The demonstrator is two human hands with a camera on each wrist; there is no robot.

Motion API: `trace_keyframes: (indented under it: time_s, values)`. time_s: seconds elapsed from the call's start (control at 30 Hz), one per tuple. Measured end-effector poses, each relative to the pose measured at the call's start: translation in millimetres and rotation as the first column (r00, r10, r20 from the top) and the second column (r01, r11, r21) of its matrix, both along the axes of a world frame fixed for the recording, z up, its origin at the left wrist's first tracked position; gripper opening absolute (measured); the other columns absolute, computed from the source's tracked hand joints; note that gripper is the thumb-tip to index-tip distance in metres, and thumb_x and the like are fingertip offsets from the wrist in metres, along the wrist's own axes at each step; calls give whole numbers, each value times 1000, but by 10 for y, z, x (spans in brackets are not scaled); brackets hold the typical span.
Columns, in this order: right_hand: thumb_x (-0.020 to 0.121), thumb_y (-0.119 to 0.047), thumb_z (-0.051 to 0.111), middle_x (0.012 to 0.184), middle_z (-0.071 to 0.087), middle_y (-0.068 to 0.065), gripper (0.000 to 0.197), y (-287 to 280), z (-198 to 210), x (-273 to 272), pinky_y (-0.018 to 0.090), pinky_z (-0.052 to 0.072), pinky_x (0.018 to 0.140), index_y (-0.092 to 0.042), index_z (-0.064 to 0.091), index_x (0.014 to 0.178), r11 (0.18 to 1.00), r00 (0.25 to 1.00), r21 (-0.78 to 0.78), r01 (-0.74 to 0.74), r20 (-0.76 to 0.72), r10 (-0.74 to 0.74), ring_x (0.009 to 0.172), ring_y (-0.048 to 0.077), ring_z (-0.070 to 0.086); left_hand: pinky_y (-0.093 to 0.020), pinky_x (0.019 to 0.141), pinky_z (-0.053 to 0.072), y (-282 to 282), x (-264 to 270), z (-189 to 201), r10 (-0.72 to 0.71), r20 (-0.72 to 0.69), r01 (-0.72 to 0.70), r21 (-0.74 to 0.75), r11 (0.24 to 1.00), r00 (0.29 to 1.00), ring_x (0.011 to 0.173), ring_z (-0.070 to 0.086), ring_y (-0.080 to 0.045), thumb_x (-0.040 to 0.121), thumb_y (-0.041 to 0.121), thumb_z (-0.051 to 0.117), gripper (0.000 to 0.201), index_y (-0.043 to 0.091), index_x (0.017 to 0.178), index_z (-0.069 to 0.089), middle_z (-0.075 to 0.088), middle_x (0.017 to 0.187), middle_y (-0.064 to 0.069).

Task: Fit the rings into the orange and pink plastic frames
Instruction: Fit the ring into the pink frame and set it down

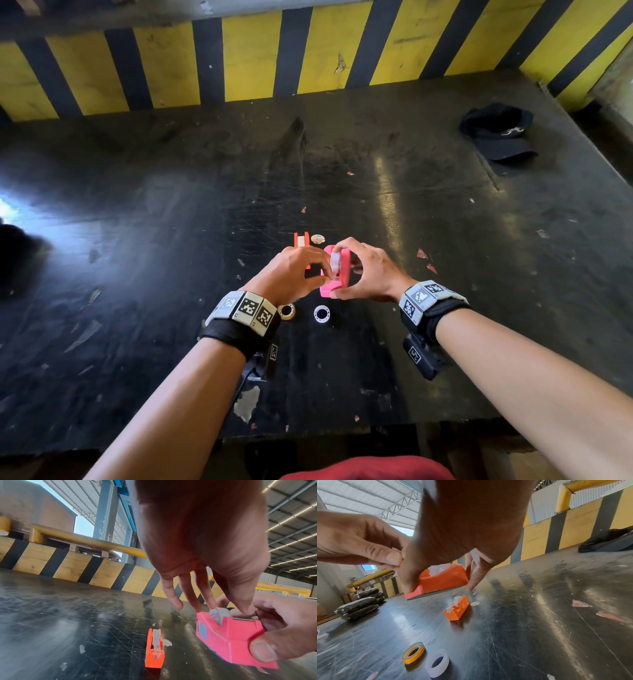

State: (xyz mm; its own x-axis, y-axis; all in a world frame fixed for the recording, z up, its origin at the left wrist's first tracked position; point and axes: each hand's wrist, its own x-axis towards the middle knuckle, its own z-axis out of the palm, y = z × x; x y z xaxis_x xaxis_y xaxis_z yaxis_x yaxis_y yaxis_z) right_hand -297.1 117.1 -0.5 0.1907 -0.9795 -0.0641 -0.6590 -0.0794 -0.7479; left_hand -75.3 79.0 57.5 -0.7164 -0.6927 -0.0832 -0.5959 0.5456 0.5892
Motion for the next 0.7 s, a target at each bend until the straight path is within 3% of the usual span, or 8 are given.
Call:
trace_keyframes:
  time_s: [0.17,0.3,0.4,0.47,0.57,0.63,0.7]
  values:
    - [60,-44,93,110,69,-2,73,-21,-1,32,33,62,91,-36,57,123,1000,1000,-20,-5,28,6,103,16,70,-38,99,53,45,50,-68,23,35,-22,-26,999,999,111,62,-10,83,30,77,11,40,87,77,63,125,14]
    - [58,-49,91,112,70,-2,77,-39,1,59,33,62,90,-35,57,126,1000,999,-15,-17,31,17,103,16,70,-31,94,52,119,63,-62,68,45,-63,-109,992,997,112,60,-7,84,35,79,8,41,91,81,60,129,15]
    - [59,-43,95,112,69,-3,76,-51,10,50,33,62,90,-33,58,126,1000,999,-23,-1,47,2,102,16,70,-25,92,46,137,62,-46,61,93,-47,-151,987,994,119,56,-11,84,39,80,11,43,94,82,59,134,14]
    - [60,-40,96,113,68,-3,76,-59,22,41,32,62,91,-34,57,126,1000,998,-22,3,62,-2,104,15,70,-22,92,43,140,56,-60,60,104,-43,-157,987,993,121,54,-12,88,31,77,16,43,96,82,58,137,12]
    - [57,-46,94,118,65,-1,83,-66,22,33,34,61,93,-39,53,129,1000,999,-9,-8,47,8,109,16,66,-33,94,54,111,67,-122,112,12,-110,-134,985,994,111,62,-15,86,7,64,37,37,92,84,62,134,10]
    - [55,-51,91,125,61,1,96,-81,-7,10,38,59,97,-39,45,138,1000,1000,-3,0,6,0,114,19,63,-40,90,58,39,114,-169,178,-48,-183,-141,973,983,104,68,-17,80,-2,57,44,33,84,84,67,127,8]
    - [56,-48,91,137,55,5,111,-117,-56,-27,36,51,107,-34,36,151,1000,998,13,17,-59,-16,124,22,57,-41,88,58,-29,164,-180,223,-61,-230,-148,962,973,104,69,-17,77,-4,54,46,32,79,83,69,121,8]
